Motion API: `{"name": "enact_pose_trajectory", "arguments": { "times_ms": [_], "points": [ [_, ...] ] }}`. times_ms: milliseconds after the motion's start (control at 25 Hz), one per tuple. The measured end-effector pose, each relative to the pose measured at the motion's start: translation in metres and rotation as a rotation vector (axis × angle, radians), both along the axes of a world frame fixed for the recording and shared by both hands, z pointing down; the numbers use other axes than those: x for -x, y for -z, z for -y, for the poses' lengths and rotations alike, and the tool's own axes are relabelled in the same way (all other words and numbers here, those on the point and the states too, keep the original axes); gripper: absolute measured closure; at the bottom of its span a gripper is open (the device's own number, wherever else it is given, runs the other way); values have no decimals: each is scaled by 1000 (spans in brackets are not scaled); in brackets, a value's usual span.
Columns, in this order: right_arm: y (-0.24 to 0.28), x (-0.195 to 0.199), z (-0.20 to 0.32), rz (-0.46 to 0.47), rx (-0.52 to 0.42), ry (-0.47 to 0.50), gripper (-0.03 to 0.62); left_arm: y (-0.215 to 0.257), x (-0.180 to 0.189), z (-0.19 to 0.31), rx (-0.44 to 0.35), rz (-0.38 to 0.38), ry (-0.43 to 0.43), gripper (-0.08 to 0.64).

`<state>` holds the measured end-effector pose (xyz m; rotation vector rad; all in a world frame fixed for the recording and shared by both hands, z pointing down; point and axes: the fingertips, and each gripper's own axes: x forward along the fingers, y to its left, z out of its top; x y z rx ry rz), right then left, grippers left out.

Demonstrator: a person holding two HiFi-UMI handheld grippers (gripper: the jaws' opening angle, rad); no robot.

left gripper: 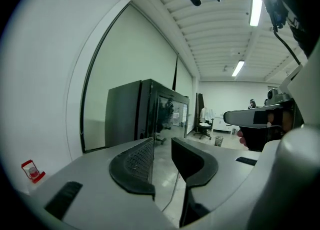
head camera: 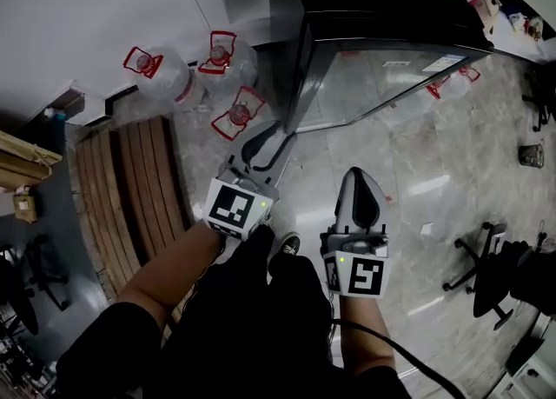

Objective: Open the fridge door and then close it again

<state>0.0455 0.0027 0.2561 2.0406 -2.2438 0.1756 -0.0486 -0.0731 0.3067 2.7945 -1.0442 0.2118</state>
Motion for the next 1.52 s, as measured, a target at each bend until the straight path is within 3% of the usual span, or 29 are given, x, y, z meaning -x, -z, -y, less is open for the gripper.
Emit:
{"name": "enact_pose_trajectory", "arguments": {
  "times_ms": [280, 520, 680, 1000, 1520],
  "points": [
    [-65, -15, 66, 24, 34, -17, 577, -56, -23, 61, 10, -9, 6, 424],
    [-104, -18, 93, 52, 61, 1, 577, -85, -41, 93, -26, -21, 8, 419],
    [-126, -23, 91, 62, 95, 16, 577, -94, -55, 98, -47, -17, 1, 420],
    [-157, -57, 71, 112, 148, -49, 577, -102, -57, 105, -80, 8, 65, 459],
    [-152, -83, 40, 106, 118, -100, 577, -94, -56, 87, -115, -18, 132, 477]
  ]
}}
